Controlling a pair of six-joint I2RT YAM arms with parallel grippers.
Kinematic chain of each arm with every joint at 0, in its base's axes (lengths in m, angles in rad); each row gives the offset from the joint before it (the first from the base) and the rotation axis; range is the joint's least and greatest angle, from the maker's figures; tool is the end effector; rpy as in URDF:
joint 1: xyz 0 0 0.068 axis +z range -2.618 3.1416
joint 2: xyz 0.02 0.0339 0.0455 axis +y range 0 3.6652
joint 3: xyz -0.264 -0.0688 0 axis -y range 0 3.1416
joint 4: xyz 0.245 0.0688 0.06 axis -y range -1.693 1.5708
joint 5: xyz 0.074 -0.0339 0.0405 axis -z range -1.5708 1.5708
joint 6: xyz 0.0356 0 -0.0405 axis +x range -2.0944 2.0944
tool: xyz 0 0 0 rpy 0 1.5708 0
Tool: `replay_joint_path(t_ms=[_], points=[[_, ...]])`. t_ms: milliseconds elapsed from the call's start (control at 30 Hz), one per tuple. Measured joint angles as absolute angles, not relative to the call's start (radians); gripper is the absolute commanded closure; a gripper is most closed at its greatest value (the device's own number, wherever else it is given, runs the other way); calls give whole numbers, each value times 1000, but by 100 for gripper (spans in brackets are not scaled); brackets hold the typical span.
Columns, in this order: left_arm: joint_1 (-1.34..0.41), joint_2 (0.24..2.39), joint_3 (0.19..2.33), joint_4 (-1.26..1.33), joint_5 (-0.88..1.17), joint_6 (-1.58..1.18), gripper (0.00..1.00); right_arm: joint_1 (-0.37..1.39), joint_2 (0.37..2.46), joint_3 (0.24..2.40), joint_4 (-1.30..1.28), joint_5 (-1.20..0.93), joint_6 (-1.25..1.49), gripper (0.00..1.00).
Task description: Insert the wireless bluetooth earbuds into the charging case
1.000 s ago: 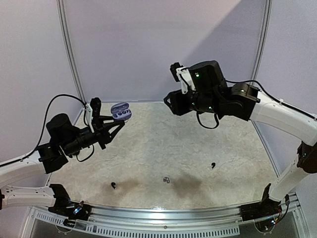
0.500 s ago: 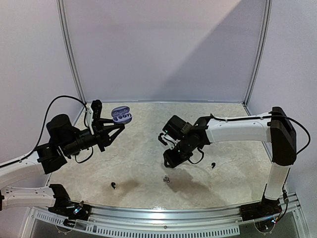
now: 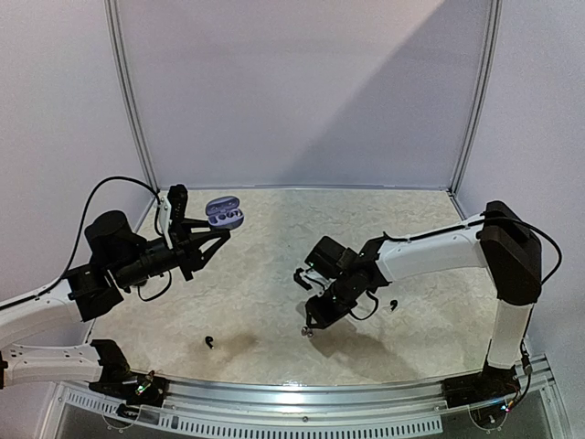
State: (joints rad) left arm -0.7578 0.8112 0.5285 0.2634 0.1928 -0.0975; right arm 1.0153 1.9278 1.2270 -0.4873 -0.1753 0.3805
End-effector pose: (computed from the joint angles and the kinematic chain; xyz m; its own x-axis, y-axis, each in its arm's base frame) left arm 0.1400 -0.1418 0.2921 -0.0932 -0.0434 -0.9947 0.8085 0.5798 -0.1010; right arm 0.1946 0.3252 0.1476 -0.7777 -0.5595 -0.2866 -0.6270 0.7235 0.2889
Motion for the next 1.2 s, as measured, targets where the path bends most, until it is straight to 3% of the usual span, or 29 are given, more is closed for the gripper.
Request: replay_joint_path(t_ms=[700, 1200], points=[[-757, 811, 529, 263, 195, -75, 100, 1083, 1952, 1209, -391, -273, 363, 79], [-757, 809, 529, 258, 195, -59, 100, 1084, 1952, 1291, -499, -276, 330, 67]])
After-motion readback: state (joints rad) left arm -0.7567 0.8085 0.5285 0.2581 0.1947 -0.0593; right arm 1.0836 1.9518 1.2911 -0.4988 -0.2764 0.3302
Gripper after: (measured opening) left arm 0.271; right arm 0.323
